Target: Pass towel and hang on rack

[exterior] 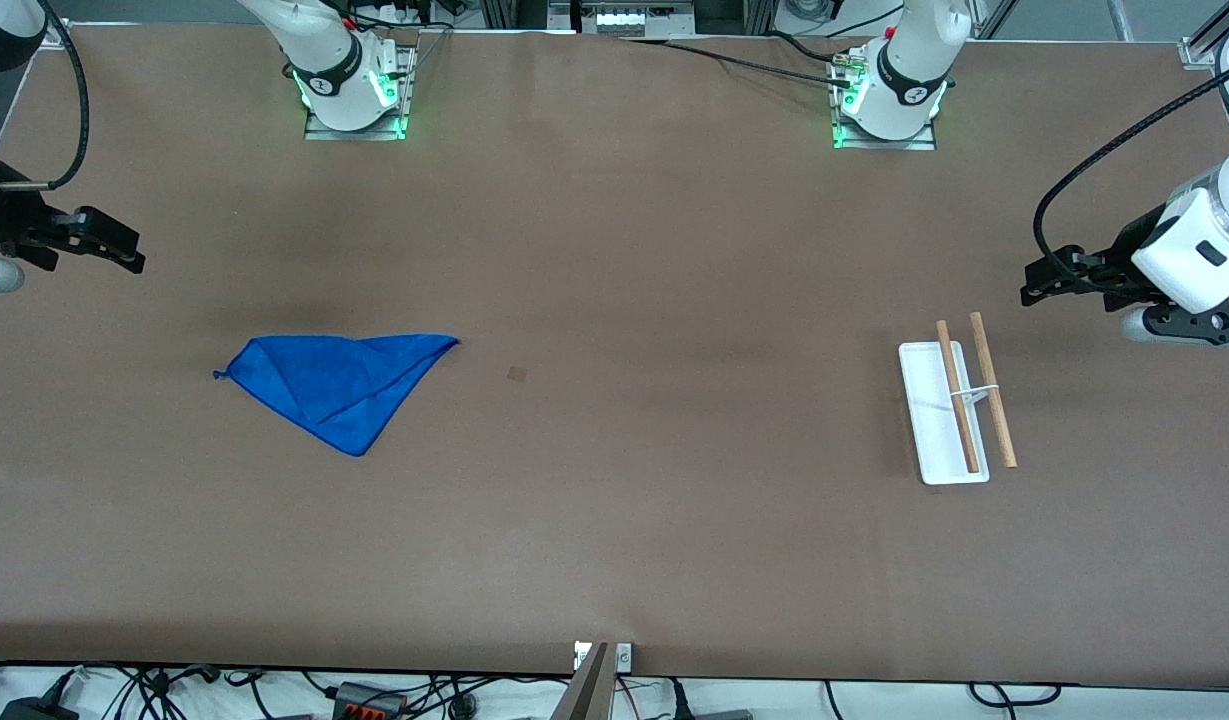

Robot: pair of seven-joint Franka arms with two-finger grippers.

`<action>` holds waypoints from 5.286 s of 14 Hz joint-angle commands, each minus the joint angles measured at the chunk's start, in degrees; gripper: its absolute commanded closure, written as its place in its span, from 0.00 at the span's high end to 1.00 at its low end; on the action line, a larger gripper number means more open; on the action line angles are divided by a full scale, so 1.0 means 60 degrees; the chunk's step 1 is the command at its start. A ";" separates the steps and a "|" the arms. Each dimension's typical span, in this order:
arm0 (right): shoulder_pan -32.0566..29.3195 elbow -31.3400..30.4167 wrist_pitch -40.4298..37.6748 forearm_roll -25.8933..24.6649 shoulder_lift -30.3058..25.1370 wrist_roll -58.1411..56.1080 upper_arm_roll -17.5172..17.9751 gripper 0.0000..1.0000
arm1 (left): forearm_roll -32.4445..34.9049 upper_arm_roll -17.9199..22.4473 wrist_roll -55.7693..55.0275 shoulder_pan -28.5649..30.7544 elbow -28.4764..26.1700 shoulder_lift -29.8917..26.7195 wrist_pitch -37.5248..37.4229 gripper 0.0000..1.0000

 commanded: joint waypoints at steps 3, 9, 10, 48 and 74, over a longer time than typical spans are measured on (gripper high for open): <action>0.0007 -0.0019 -0.0013 0.0022 -0.0073 0.0161 0.0038 1.00 | -0.0113 -0.0053 0.0138 0.0121 -0.0096 -0.0174 -0.0040 1.00; 0.0007 -0.0018 -0.0115 0.0008 0.0628 0.0117 0.0038 1.00 | -0.0128 -0.0052 0.0138 0.0136 -0.0096 -0.0174 -0.0040 1.00; 0.0007 -0.0019 -0.0086 -0.0007 0.0978 0.0131 0.0052 1.00 | -0.0128 -0.0052 0.0138 0.0151 -0.0096 -0.0174 -0.0040 1.00; -0.1706 0.1344 0.0852 0.0740 0.7295 -0.6929 -0.0036 0.51 | -0.0128 -0.0008 0.0153 0.0151 -0.0096 -0.0174 -0.0040 1.00; -0.1384 0.1520 0.1379 0.0740 0.7486 -0.6827 0.0038 0.00 | -0.0143 0.0021 0.0182 0.0151 -0.0081 -0.0174 -0.0040 1.00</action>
